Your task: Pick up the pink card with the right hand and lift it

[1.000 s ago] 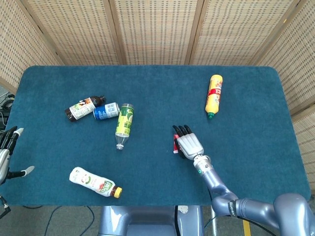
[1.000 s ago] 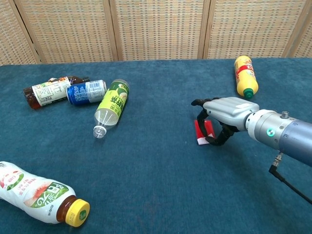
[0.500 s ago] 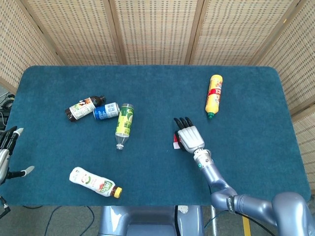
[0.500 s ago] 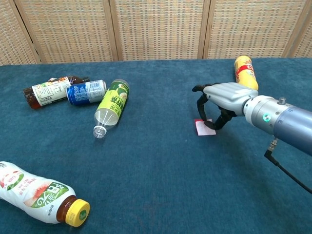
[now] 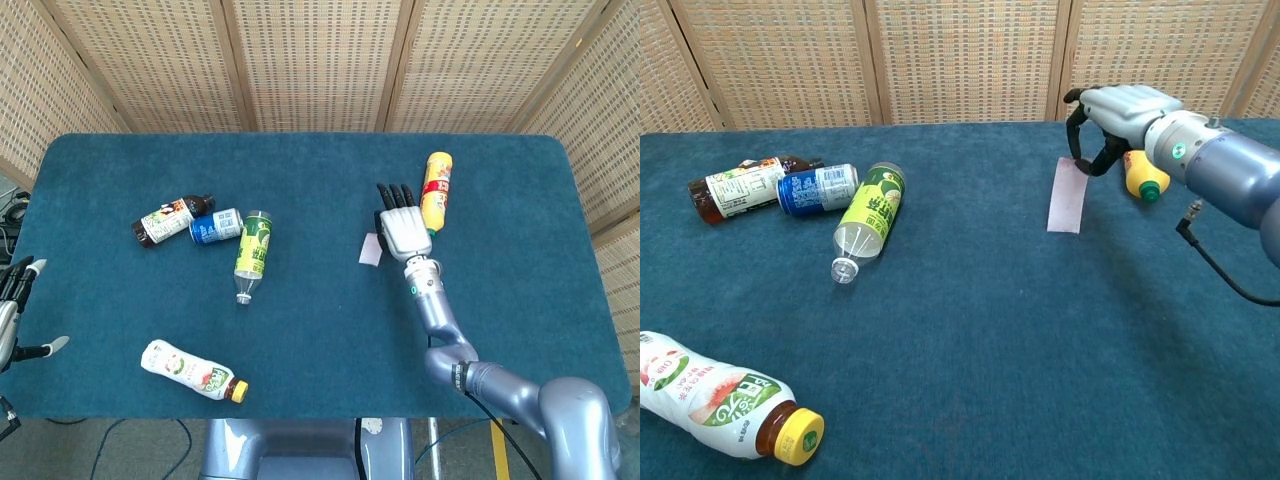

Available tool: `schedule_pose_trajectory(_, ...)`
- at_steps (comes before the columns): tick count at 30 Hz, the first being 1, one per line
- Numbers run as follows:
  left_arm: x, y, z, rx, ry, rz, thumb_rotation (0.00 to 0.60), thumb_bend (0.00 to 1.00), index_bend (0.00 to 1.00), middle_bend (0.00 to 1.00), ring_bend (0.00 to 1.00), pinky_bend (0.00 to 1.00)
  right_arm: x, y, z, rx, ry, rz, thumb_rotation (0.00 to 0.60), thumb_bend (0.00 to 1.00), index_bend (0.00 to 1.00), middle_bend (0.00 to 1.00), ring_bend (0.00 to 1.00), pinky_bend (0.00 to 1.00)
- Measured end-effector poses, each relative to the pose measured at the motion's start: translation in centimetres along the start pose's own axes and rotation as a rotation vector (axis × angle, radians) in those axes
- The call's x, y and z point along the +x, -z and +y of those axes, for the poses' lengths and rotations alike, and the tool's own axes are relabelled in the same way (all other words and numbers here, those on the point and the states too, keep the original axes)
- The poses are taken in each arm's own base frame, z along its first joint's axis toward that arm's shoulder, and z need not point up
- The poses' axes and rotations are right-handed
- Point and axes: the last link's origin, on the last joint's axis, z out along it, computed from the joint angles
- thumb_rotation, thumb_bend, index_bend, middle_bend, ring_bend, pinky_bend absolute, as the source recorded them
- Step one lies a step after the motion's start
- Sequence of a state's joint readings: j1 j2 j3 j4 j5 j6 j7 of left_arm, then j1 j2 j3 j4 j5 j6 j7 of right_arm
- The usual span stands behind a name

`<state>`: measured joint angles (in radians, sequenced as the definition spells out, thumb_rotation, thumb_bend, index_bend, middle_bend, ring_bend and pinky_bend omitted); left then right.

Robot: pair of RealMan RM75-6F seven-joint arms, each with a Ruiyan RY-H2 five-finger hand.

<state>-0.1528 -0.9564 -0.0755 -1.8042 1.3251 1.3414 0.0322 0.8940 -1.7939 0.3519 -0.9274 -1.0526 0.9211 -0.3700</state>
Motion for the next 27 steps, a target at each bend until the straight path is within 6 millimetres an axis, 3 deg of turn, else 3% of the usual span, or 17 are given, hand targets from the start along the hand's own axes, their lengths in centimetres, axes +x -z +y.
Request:
schedule_pose_trajectory(7, 0.0, -0.2, -0.1, 0.006, 0.005, -0.008, 0.6, 0.0, 0.0, 0.0, 0.0, 0.0, 2.1, -1.0, 0.7, -0.008, -0.023, 0.053, 0.6, 0.7, 0.84, 0.12, 0.0, 0.0)
schedule_pose_trajectory(14, 0.2, 0.0, 0.1, -0.01, 0.012, -0.003, 0.6, 0.0, 0.0, 0.0, 0.0, 0.0, 4.0, 0.1, -1.1, 0.08, -0.202, 0.042, 0.6, 0.68, 0.85, 0.13, 0.0, 0.0)
schedule_pose_trajectory(22, 0.5, 0.7, 0.5, -0.037, 0.024, 0.004, 0.6, 0.0, 0.0, 0.0, 0.0, 0.0, 7.4, 4.8, -6.0, 0.286, -0.578, -0.126, 0.6, 0.67, 0.85, 0.14, 0.0, 0.0)
schedule_pose_trajectory(27, 0.8, 1.1, 0.4, -0.045, 0.031, 0.014, 0.6, 0.0, 0.0, 0.0, 0.0, 0.0, 8.1, 7.9, -7.9, 0.37, -0.707, -0.257, 0.6, 0.67, 0.85, 0.14, 0.0, 0.0)
